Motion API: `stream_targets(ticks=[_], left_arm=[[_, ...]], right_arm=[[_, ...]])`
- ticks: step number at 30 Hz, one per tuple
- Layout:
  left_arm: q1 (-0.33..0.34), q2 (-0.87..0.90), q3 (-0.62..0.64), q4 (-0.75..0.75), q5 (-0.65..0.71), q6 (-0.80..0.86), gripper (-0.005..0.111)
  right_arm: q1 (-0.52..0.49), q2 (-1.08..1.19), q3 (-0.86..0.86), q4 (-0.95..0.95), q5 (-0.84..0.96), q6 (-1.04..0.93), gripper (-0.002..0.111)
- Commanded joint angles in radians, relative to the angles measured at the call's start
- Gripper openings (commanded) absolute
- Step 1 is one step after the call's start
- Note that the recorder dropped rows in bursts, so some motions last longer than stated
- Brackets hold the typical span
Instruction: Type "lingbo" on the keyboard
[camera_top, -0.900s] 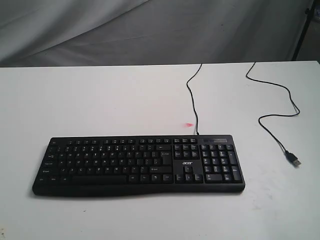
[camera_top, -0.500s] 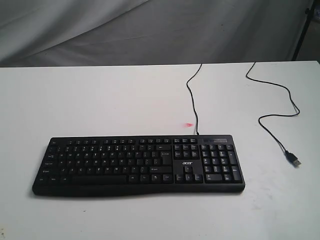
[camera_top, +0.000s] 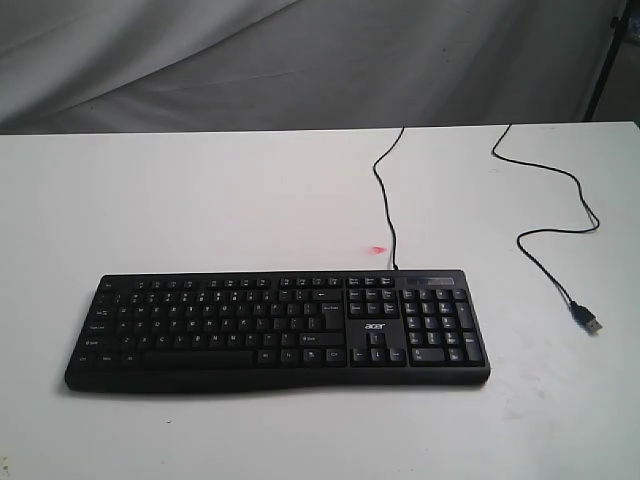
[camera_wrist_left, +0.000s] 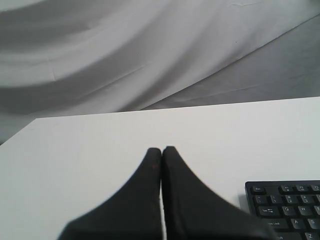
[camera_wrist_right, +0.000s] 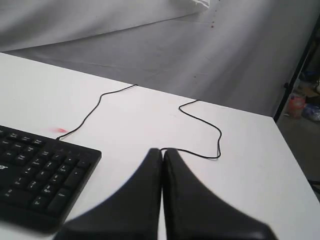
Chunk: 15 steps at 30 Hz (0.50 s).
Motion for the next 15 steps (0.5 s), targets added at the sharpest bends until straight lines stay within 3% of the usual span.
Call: stream_targets(ticks=[1, 7, 15], left_arm=[[-0.004, 0.003, 0.005, -0.001, -0.004, -0.003, 0.001], [-0.004, 0.003, 0.005, -0.001, -0.004, -0.003, 0.001], [-0.004, 0.003, 0.005, -0.001, -0.004, -0.003, 0.001]], right_arm=[[-0.008, -0.005, -0.039, 0.011, 0.059, 0.005, 0.0], [-0.008, 0.037, -0.273, 0.011, 0.3, 0.008, 0.0], [-0.008, 0.275, -0.476, 0.008, 0.32, 0.008, 0.0]])
